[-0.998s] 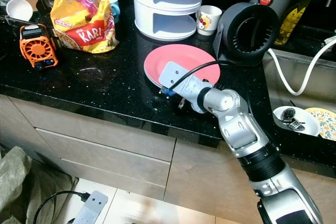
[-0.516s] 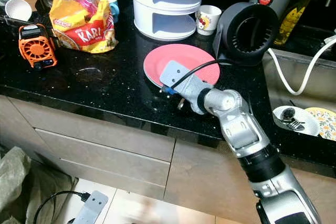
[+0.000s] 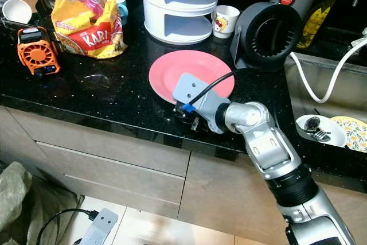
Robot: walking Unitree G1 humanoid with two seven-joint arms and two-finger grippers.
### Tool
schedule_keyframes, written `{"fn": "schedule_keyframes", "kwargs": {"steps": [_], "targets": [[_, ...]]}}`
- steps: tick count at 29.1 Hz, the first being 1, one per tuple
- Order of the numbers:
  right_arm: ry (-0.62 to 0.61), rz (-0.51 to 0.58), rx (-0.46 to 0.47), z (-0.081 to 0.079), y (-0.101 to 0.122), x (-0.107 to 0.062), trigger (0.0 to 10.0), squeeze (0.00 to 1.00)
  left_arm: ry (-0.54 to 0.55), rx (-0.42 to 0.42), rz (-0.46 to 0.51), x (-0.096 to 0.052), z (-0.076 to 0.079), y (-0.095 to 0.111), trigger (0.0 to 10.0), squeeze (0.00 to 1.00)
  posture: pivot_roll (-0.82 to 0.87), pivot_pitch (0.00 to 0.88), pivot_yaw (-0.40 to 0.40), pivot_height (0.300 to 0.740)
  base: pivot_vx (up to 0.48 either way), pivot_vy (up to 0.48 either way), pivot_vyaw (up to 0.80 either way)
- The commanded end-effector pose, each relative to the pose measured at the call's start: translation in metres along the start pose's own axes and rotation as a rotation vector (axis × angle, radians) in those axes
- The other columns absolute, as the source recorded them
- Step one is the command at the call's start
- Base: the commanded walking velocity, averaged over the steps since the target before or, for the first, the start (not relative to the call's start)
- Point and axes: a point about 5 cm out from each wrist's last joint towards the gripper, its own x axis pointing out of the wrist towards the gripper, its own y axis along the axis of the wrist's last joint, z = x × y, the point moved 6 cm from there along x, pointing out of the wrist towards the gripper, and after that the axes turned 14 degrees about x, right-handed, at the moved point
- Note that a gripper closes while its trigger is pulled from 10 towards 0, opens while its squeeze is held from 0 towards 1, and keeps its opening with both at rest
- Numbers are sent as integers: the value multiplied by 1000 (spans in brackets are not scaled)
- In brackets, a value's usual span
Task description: Kitchen organization
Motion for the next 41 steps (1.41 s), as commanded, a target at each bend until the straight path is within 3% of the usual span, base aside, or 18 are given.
{"fn": "schedule_keyframes", "kwargs": {"steps": [1,10,16,41], "targets": [[11,17,44,-2,0,2,10000,0,-16,10,-13,0,6,-3,10000,0,82,59,-75,740,0,0,0],[-65,127,77,9,23,10,10000,0,-16,10,-13,0,6,-3,10000,0,84,56,-75,740,0,0,0],[-96,135,81,13,25,13,10000,0,-15,10,-14,0,5,-4,10000,0,85,60,-75,740,0,0,0],[-272,-9,-52,41,7,17,10000,0,-15,1,-16,0,6,-4,10000,0,85,69,-72,740,0,0,0]]}}
